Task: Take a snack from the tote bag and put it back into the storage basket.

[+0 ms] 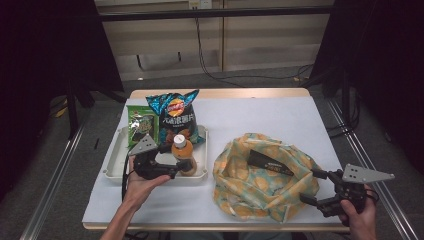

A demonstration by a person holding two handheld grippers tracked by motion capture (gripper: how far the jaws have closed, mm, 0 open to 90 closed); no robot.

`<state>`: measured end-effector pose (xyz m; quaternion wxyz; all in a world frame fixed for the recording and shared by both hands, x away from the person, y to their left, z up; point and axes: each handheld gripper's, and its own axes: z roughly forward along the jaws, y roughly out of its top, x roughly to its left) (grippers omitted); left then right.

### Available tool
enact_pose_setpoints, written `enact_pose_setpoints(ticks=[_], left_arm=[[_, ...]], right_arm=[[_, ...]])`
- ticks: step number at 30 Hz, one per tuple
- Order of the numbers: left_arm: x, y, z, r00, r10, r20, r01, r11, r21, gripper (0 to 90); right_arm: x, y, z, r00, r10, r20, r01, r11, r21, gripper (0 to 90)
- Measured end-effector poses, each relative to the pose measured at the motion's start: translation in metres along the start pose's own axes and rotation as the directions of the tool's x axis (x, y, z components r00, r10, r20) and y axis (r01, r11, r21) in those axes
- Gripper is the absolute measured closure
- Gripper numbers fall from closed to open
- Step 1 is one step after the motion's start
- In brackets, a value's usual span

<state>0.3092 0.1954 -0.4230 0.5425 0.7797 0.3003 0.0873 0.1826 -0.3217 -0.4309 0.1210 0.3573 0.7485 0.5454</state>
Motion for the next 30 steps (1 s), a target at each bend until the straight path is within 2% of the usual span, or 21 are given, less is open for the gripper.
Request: enact_pose_setpoints(ticks=[2, 3, 7, 12, 13, 14, 16, 17, 19, 21, 22, 24, 26, 27, 28, 30], left_arm=[[-0.003, -0.002, -0.009, 0.9998, 0.006, -0.019, -0.007, 0.9999, -0.011, 12.0], [-0.004, -0.002, -0.012, 0.9999, 0.011, -0.004, -0.011, 0.9998, -0.014, 12.8], [-0.012, -0.007, -0.022, 0.9997, 0.022, 0.007, -0.022, 0.9994, -0.027, 17.1], [-0.026, -0.013, -0.034, 0.9984, 0.039, 0.041, -0.037, 0.9982, -0.048, 28.2], [-0.029, -0.013, -0.035, 0.9986, 0.043, 0.032, -0.042, 0.9979, -0.050, 29.8], [-0.032, -0.013, -0.036, 0.9975, 0.042, 0.057, -0.039, 0.9972, -0.064, 31.7], [-0.038, -0.012, -0.034, 0.9964, 0.048, 0.070, -0.044, 0.9970, -0.064, 33.9], [-0.042, -0.011, -0.032, 0.9954, 0.064, 0.072, -0.060, 0.9967, -0.055, 35.7], [-0.048, -0.010, -0.027, 0.9916, 0.065, 0.112, -0.059, 0.9966, -0.057, 38.4], [-0.055, -0.007, -0.020, 0.9878, 0.079, 0.134, -0.074, 0.9961, -0.048, 40.8], [-0.058, -0.005, -0.016, 0.9838, 0.090, 0.155, -0.084, 0.9953, -0.049, 42.5], [-0.064, -0.001, -0.010, 0.9813, 0.089, 0.171, -0.082, 0.9955, -0.048, 44.0], [-0.070, 0.003, -0.001, 0.9753, 0.103, 0.195, -0.096, 0.9943, -0.046, 46.5], [-0.073, 0.005, 0.004, 0.9703, 0.103, 0.219, -0.095, 0.9944, -0.046, 46.8], [-0.076, 0.006, 0.009, 0.9682, 0.110, 0.225, -0.105, 0.9939, -0.033, 47.6], [-0.080, 0.009, 0.022, 0.9603, 0.112, 0.256, -0.110, 0.9937, -0.022, 48.1]], right_arm=[[0.000, 0.002, 0.000, 1.0000, 0.000, 0.000, 0.000, 1.000, -0.005, 3.6], [0.000, 0.003, 0.000, 1.0000, 0.001, 0.000, -0.001, 1.000, -0.010, 3.7], [-0.001, 0.010, 0.000, 1.0000, 0.002, 0.007, -0.002, 1.000, -0.019, 3.7], [-0.002, 0.017, 0.000, 0.9999, -0.006, 0.011, 0.007, 1.000, -0.020, 5.9], [-0.002, 0.020, 0.001, 0.9999, -0.006, 0.010, 0.007, 1.000, -0.015, 7.2], [-0.002, 0.021, 0.001, 0.9999, -0.010, 0.008, 0.010, 1.000, -0.012, 8.9], [-0.003, 0.027, 0.003, 0.9997, -0.022, 0.011, 0.022, 1.000, -0.004, 10.2], [-0.003, 0.030, 0.004, 0.9997, -0.025, 0.007, 0.025, 1.000, -0.005, 10.5], [-0.005, 0.038, 0.006, 0.9995, -0.032, 0.005, 0.032, 0.999, -0.010, 12.6], [-0.009, 0.047, 0.010, 0.9993, -0.037, 0.004, 0.037, 0.999, -0.005, 13.4], [-0.010, 0.049, 0.012, 0.9995, -0.032, 0.005, 0.032, 0.999, -0.003, 14.6], [-0.013, 0.053, 0.021, 0.9992, -0.040, 0.003, 0.040, 0.999, 0.023, 15.6], [-0.016, 0.054, 0.028, 0.9991, -0.039, 0.016, 0.038, 0.998, 0.046, 16.6], [-0.017, 0.054, 0.031, 0.9992, -0.035, 0.020, 0.034, 0.998, 0.053, 16.8], [-0.020, 0.054, 0.034, 0.9992, -0.030, 0.028, 0.028, 0.998, 0.062, 17.7], [-0.026, 0.054, 0.040, 0.9990, -0.023, 0.039, 0.020, 0.997, 0.079, 19.2]])
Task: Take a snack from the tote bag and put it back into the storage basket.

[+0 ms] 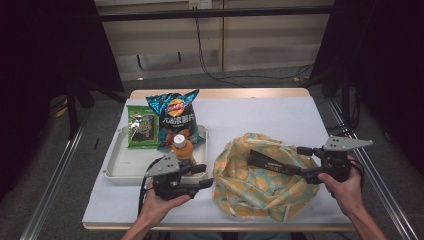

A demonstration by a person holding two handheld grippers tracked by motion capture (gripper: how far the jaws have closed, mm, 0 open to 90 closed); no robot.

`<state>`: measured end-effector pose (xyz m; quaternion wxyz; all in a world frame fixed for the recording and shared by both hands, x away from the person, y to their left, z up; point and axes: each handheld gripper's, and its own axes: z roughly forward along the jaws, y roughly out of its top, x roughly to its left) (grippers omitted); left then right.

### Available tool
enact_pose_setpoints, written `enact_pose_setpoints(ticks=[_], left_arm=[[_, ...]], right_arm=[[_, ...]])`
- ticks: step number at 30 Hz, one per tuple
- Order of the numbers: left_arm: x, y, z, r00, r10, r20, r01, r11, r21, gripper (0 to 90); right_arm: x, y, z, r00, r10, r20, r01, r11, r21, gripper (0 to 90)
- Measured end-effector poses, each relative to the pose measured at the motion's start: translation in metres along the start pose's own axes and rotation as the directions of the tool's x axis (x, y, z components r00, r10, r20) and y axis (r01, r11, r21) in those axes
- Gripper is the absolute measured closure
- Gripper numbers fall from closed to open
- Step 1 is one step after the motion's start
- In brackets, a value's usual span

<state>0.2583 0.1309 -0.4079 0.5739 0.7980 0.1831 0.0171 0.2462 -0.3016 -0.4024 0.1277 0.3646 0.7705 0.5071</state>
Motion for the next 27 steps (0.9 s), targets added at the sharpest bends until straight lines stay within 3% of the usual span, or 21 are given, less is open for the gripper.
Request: enact_pose_setpoints(ticks=[3, 9, 11, 15, 17, 21, 27], left_arm=[[-0.003, 0.004, 0.018, 0.9991, -0.006, 0.041, 0.006, 1.0000, -0.006, 49.1], [-0.008, 0.017, 0.053, 0.9956, 0.050, 0.079, -0.052, 0.9982, 0.030, 52.2], [-0.007, 0.020, 0.065, 0.9948, 0.041, 0.094, -0.044, 0.9985, 0.031, 53.5], [0.001, 0.019, 0.085, 0.9957, 0.037, 0.085, -0.045, 0.9949, 0.090, 55.1], [0.009, 0.017, 0.092, 0.9963, 0.013, 0.084, -0.021, 0.9958, 0.089, 55.5], [0.022, 0.014, 0.101, 0.9964, -0.034, 0.078, 0.028, 0.9970, 0.072, 55.6], [0.028, 0.009, 0.109, 0.9969, -0.033, 0.072, 0.026, 0.9947, 0.100, 53.5]], right_arm=[[-0.008, 0.001, 0.007, 1.0000, -0.003, 0.006, 0.002, 1.000, 0.028, 19.5], [-0.017, -0.001, 0.023, 1.0000, -0.006, 0.000, 0.006, 0.997, 0.073, 18.8], [-0.020, -0.002, 0.029, 0.9999, -0.012, 0.002, 0.012, 0.995, 0.094, 19.9], [-0.028, -0.001, 0.040, 0.9996, -0.021, 0.021, 0.018, 0.991, 0.129, 24.6], [-0.032, -0.001, 0.045, 0.9996, -0.016, 0.025, 0.012, 0.990, 0.138, 27.8], [-0.037, -0.006, 0.051, 0.9992, 0.004, 0.040, -0.010, 0.987, 0.159, 42.5], [-0.045, -0.005, 0.054, 0.9984, 0.026, 0.049, -0.034, 0.987, 0.159, 72.2]])
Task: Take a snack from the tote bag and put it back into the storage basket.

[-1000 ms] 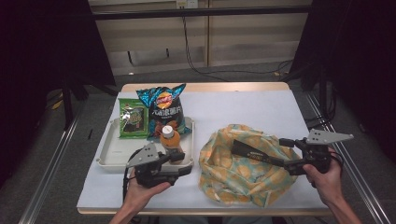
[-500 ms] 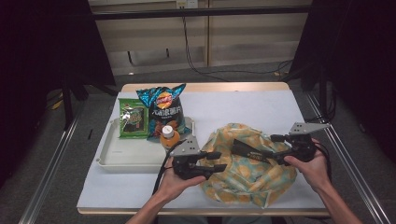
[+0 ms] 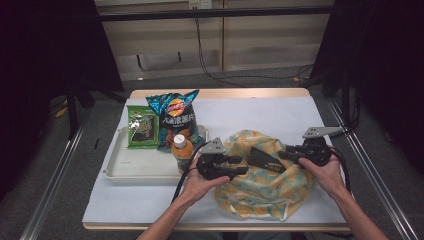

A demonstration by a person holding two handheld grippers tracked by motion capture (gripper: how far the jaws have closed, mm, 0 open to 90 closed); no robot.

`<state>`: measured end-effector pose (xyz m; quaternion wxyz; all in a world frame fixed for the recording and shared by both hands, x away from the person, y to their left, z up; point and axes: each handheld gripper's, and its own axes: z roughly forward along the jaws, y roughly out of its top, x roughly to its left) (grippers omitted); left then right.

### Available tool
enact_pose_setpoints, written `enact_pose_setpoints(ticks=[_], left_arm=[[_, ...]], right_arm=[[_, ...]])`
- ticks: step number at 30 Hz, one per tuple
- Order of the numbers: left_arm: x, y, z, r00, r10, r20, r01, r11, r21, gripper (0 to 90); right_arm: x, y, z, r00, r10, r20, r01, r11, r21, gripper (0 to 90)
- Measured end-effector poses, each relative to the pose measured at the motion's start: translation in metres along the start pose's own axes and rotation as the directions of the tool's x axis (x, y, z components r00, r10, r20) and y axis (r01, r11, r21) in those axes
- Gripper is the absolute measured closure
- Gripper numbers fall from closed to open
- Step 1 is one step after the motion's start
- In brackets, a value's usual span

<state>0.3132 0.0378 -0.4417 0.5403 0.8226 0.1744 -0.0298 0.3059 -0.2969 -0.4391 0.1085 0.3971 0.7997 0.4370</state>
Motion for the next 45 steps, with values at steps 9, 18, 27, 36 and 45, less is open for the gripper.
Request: enact_pose_setpoints(ticks=[9, 18, 27, 36, 45], left_arm=[[0.007, -0.003, 0.007, 0.9997, -0.005, -0.024, 0.005, 0.9997, 0.024, 51.5], [0.011, -0.005, 0.016, 0.9993, 0.013, -0.035, -0.012, 0.9991, 0.041, 44.8], [0.013, 0.000, 0.027, 0.9988, 0.028, -0.041, -0.026, 0.9987, 0.043, 41.9], [0.016, 0.009, 0.042, 0.9979, 0.055, -0.036, -0.053, 0.9973, 0.051, 31.0], [0.022, 0.017, 0.057, 0.9972, 0.071, -0.023, -0.069, 0.9963, 0.052, 23.1]], right_arm=[[-0.017, 0.005, 0.004, 0.9917, 0.088, 0.094, -0.084, 0.995, -0.047, 86.8], [-0.019, 0.004, 0.017, 0.9917, 0.079, 0.102, -0.081, 0.996, 0.021, 87.3], [-0.013, 0.003, 0.013, 0.9990, 0.035, 0.027, -0.036, 0.999, 0.031, 87.8], [-0.012, 0.002, 0.013, 0.9998, 0.017, 0.005, -0.017, 0.999, 0.032, 87.9], [-0.013, 0.001, 0.014, 0.9998, 0.021, 0.001, -0.021, 0.999, 0.028, 86.9]])
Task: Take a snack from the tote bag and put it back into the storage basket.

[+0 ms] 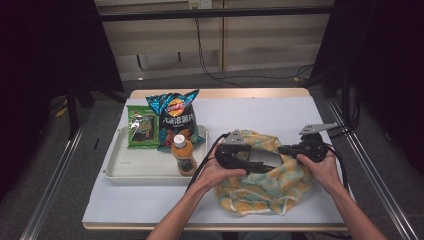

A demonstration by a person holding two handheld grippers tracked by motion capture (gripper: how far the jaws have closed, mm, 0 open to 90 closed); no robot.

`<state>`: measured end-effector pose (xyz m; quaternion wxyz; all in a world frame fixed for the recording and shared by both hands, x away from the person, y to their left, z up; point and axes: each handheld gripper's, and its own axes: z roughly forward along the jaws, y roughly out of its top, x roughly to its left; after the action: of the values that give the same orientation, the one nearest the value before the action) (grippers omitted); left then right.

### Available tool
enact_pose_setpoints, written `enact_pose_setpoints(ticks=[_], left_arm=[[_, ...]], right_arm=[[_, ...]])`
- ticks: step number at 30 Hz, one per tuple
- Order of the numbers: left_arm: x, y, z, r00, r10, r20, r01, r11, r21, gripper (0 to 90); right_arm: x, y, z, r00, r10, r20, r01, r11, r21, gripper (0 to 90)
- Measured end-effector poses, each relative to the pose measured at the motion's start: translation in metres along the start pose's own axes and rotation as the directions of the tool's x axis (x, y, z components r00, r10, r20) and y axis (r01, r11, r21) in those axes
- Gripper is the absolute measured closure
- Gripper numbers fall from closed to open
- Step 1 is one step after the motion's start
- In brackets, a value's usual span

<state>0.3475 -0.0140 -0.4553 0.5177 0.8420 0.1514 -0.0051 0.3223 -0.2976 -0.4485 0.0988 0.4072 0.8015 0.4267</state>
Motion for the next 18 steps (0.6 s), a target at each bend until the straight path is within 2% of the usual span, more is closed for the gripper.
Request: enact_pose_setpoints(ticks=[2, 4, 5, 7, 12, 15, 18], left_arm=[[0.003, 0.001, 0.003, 0.9999, 0.015, -0.008, -0.015, 0.9996, 0.024, 22.0], [0.006, 0.001, 0.004, 1.0000, 0.008, -0.005, -0.008, 0.9996, 0.028, 20.4], [0.009, 0.000, 0.006, 0.9999, -0.004, 0.009, 0.003, 0.9997, 0.023, 19.8], [0.011, -0.001, 0.008, 0.9998, 0.009, 0.015, -0.010, 0.9993, 0.036, 20.1], [0.011, 0.002, 0.017, 0.9990, 0.040, 0.019, -0.041, 0.9976, 0.055, 19.7], [0.008, 0.002, 0.025, 0.9969, 0.077, 0.015, -0.078, 0.9921, 0.098, 16.0], [0.007, 0.001, 0.024, 0.9969, 0.077, 0.016, -0.078, 0.9917, 0.102, 19.0]], right_arm=[[0.000, 0.000, 0.000, 1.0000, 0.001, -0.001, -0.001, 1.000, 0.001, 86.5], [-0.001, 0.000, 0.000, 1.0000, 0.001, -0.003, -0.001, 1.000, -0.001, 86.2], [0.000, 0.000, 0.000, 1.0000, 0.004, 0.000, -0.004, 1.000, -0.002, 86.1], [0.000, 0.000, 0.000, 1.0000, 0.004, -0.001, -0.004, 1.000, -0.002, 85.7], [-0.001, 0.000, 0.000, 1.0000, 0.007, -0.003, -0.007, 1.000, -0.001, 84.8], [-0.001, -0.001, 0.000, 1.0000, 0.005, -0.001, -0.005, 1.000, 0.000, 84.0], [-0.001, -0.001, 0.000, 1.0000, 0.007, -0.001, -0.007, 1.000, -0.001, 81.6]])
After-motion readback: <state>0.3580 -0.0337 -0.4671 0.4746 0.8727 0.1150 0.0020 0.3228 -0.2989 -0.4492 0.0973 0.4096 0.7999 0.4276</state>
